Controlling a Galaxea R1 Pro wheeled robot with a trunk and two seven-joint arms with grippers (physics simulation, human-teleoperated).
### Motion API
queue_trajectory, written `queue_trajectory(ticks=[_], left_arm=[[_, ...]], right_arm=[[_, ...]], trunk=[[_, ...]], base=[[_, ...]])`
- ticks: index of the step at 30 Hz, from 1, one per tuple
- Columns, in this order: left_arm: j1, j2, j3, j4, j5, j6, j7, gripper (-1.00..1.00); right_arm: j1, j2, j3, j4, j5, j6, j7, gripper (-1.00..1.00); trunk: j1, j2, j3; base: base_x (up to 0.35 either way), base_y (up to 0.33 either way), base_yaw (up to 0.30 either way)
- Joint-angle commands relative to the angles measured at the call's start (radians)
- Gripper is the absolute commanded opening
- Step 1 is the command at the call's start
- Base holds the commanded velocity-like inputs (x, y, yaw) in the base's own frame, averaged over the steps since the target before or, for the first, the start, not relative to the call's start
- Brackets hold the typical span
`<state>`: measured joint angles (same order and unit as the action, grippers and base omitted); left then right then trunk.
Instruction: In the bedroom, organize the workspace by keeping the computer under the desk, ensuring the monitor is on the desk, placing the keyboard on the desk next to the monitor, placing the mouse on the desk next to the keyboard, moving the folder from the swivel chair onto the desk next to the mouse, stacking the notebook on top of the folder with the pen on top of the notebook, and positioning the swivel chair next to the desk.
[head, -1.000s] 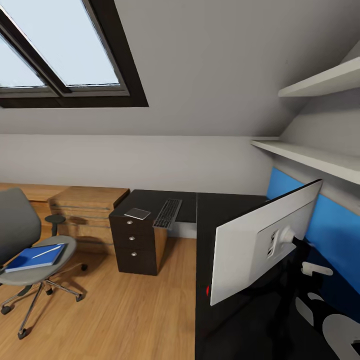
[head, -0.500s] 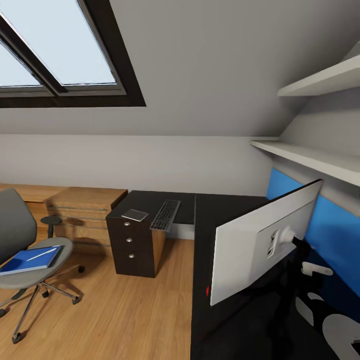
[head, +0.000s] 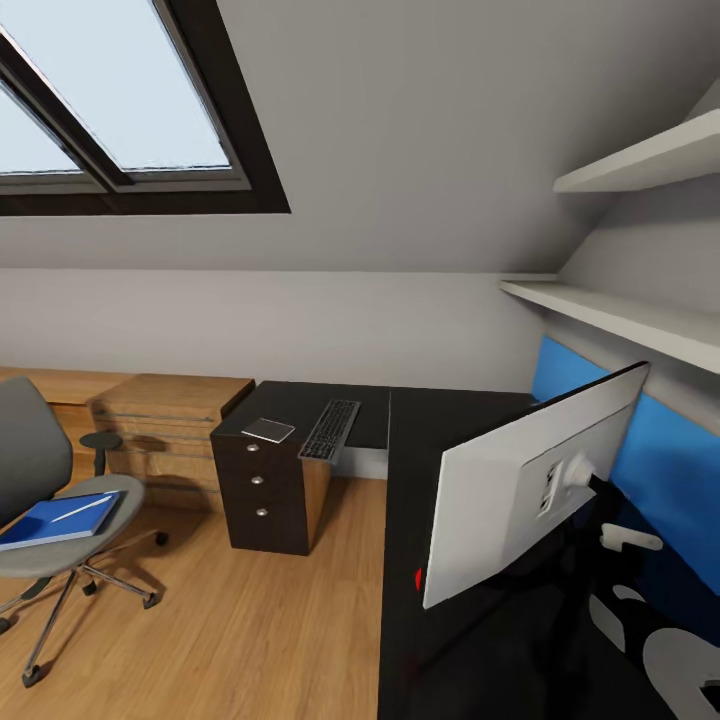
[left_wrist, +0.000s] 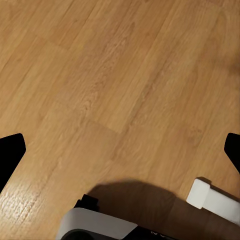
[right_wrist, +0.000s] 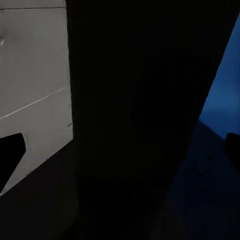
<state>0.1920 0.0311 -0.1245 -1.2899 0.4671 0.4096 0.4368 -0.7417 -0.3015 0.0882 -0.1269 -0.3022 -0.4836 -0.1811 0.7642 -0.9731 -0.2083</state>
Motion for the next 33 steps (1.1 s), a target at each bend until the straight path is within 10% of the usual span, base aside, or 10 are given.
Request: queue_trajectory(ticks=[1, 33], left_arm=[[0.000, 0.001, -0.003, -0.002, 0.010, 0.001, 0.010, 1.00], [0.000, 0.001, -0.003, -0.002, 0.011, 0.001, 0.008, 1.00]], right_arm=[[-0.001, 0.001, 0.009, 0.000, -0.006, -0.002, -0.004, 1.00], [-0.001, 0.019, 0.011, -0.009, -0.008, -0.003, -0.004, 1.00]], trunk=[[0.000, -0.001, -0.001], [0.000, -0.001, -0.001]], base=[[0.000, 0.000, 0.000], [-0.214, 0.072, 0.000]])
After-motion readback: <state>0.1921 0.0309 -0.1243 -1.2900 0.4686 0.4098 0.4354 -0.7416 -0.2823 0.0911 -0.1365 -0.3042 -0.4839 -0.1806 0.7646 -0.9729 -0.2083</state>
